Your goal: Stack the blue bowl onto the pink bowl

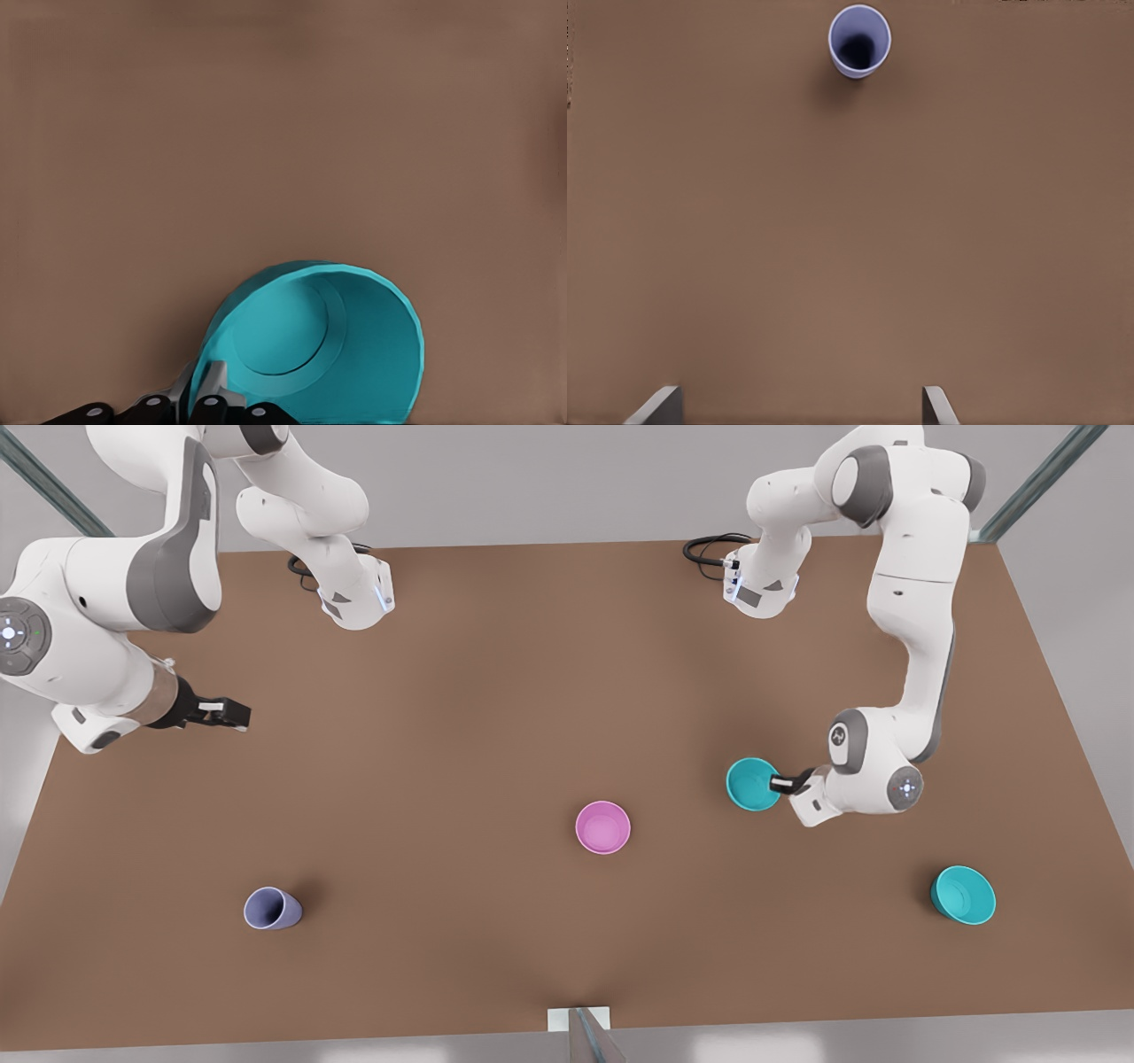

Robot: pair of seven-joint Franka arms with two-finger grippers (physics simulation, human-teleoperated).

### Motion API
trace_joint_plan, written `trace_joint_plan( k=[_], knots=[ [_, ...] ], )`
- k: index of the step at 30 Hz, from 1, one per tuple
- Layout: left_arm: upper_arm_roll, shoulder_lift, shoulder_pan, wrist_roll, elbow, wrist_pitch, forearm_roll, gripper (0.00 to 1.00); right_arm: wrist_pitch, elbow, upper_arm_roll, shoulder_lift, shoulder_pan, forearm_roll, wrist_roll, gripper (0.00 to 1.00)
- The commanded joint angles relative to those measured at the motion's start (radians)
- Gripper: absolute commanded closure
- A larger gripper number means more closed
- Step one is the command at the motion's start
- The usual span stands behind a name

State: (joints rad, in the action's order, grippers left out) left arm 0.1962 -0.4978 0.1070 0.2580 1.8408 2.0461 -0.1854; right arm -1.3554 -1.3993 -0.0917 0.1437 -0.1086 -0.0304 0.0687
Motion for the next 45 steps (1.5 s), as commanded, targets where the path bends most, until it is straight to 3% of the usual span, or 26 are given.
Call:
trace_joint_plan(
  k=[1, 8, 13, 42, 43, 44, 45],
  knots=[
    [0.006, 0.027, -0.039, -0.203, -0.052, -0.072, -0.002, 0.79, -0.004, 0.0, 0.0, -0.001, 0.0, 0.0, -0.124, 0.0],
    [0.008, -0.229, -0.378, -0.898, -0.572, -0.147, 0.072, 0.79, -0.004, 0.0, -0.002, -0.001, 0.006, 0.006, -0.152, 0.0],
    [0.002, -0.36, -0.484, -0.982, -0.696, -0.139, 0.073, 0.79, -0.025, 0.002, -0.002, -0.001, 0.009, 0.001, -0.153, 0.0],
    [0.009, -0.433, -0.471, -0.976, -0.723, -0.141, 0.043, 0.79, -0.03, 0.009, 0.0, 0.017, 0.009, 0.009, -0.176, 0.0],
    [0.008, -0.433, -0.469, -0.973, -0.723, -0.141, 0.043, 0.51, -0.03, 0.009, -0.002, 0.017, 0.009, 0.009, -0.175, 0.0],
    [0.009, -0.432, -0.458, -0.97, -0.724, -0.146, 0.043, 0.0, -0.03, 0.009, -0.002, 0.019, 0.009, 0.009, -0.176, 0.0],
    [0.009, -0.426, -0.449, -0.97, -0.724, -0.162, 0.044, 0.0, -0.03, 0.009, -0.002, 0.019, 0.009, 0.009, -0.176, 0.0]
  ],
)
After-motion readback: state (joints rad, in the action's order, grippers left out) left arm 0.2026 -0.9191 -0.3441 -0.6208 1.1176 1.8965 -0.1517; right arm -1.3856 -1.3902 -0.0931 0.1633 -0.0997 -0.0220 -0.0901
